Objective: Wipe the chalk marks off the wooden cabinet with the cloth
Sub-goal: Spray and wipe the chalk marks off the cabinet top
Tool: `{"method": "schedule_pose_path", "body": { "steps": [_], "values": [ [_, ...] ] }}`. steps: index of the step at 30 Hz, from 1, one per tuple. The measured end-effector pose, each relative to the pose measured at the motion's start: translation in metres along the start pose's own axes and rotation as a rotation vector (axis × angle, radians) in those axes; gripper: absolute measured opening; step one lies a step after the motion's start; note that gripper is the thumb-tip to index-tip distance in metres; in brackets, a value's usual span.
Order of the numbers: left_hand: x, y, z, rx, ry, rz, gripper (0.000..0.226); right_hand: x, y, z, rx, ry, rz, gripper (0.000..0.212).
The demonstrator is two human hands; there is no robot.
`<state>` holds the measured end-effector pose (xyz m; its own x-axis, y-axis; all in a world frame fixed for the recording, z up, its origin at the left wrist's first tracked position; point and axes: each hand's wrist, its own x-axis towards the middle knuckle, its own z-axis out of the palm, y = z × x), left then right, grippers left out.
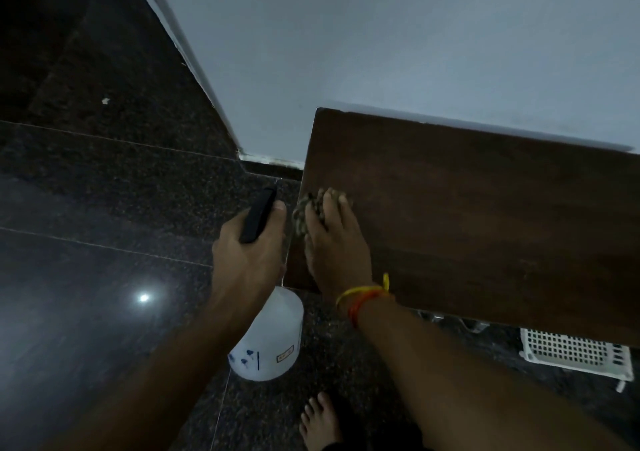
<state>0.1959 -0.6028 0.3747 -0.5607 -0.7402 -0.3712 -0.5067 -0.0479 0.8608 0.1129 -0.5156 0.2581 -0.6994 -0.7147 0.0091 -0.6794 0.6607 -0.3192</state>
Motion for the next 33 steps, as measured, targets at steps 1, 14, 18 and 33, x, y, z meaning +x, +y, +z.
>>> {"method": "schedule_pose_path", "body": {
  "steps": [1, 14, 18, 33],
  "values": [
    [0.002, 0.001, 0.001, -0.005, -0.005, -0.004, 0.035, 0.015, 0.006, -0.002, -0.003, 0.000, 0.026, 0.050],
    [0.048, 0.030, 0.026, -0.004, -0.019, -0.041, 0.030, 0.079, 0.016, -0.008, 0.038, 0.094, 0.091, 0.054],
    [0.054, 0.034, 0.032, -0.016, -0.019, -0.044, 0.031, 0.102, 0.030, -0.004, 0.064, 0.109, 0.084, 0.052],
    [0.055, 0.041, 0.041, -0.011, -0.018, -0.038, 0.031, 0.142, 0.054, -0.019, 0.029, 0.089, 0.115, 0.050]
  ]
}}
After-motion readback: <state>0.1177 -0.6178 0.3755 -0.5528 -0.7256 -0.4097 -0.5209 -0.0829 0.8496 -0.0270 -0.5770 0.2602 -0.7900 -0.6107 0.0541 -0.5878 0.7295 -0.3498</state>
